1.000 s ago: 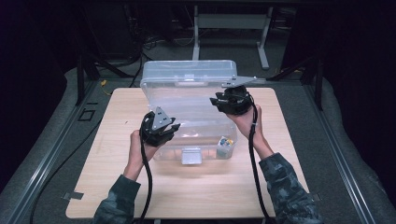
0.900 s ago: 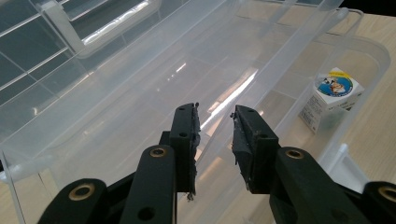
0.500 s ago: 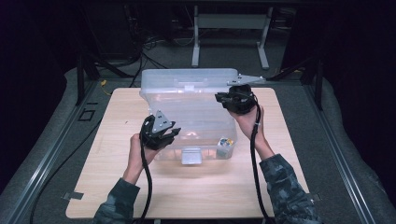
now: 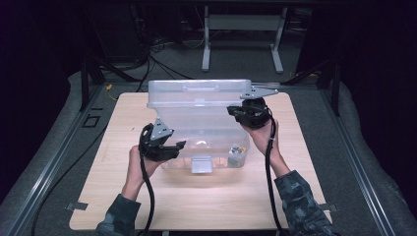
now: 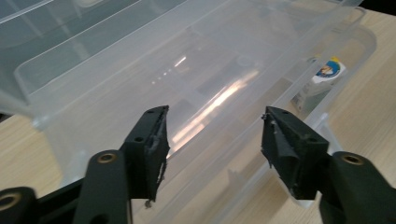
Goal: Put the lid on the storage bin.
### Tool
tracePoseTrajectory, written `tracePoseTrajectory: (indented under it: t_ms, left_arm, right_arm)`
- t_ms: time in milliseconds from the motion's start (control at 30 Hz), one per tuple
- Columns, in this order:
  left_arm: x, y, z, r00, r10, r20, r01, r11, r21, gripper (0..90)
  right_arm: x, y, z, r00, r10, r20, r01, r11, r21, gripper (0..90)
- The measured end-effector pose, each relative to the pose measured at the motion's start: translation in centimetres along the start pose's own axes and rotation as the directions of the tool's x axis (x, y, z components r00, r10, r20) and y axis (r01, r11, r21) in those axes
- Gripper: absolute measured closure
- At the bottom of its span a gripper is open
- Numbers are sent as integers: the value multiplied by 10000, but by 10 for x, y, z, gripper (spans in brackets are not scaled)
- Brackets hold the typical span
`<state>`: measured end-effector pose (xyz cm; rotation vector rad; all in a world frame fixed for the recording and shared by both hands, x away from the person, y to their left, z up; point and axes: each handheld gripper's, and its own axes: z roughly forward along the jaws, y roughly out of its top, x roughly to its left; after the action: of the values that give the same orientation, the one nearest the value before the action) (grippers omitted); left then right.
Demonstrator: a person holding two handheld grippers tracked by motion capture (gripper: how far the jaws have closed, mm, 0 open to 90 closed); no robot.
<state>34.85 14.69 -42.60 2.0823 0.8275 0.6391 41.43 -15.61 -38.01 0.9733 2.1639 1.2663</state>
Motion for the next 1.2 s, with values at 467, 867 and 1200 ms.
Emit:
tracePoseTrajectory:
  t_ms: [467, 867, 1200]
  left_arm:
    - [14, -27, -25, 9935, -1065, -395, 1063, 9943, -84, 172]
    - [27, -59, -22, 9843, -1502, -933, 1519, 9883, 124, 151]
    - [29, -79, -6, 9756, -2038, -812, 2083, 9767, 509, 151]
  right_arm:
    - [3, -11, -5, 9998, -10, -208, 13, 9999, 143, 841]
    - [6, -22, -10, 9993, 6, -382, 6, 9995, 319, 837]
    - [4, -33, -20, 9991, 153, -398, -136, 9991, 413, 846]
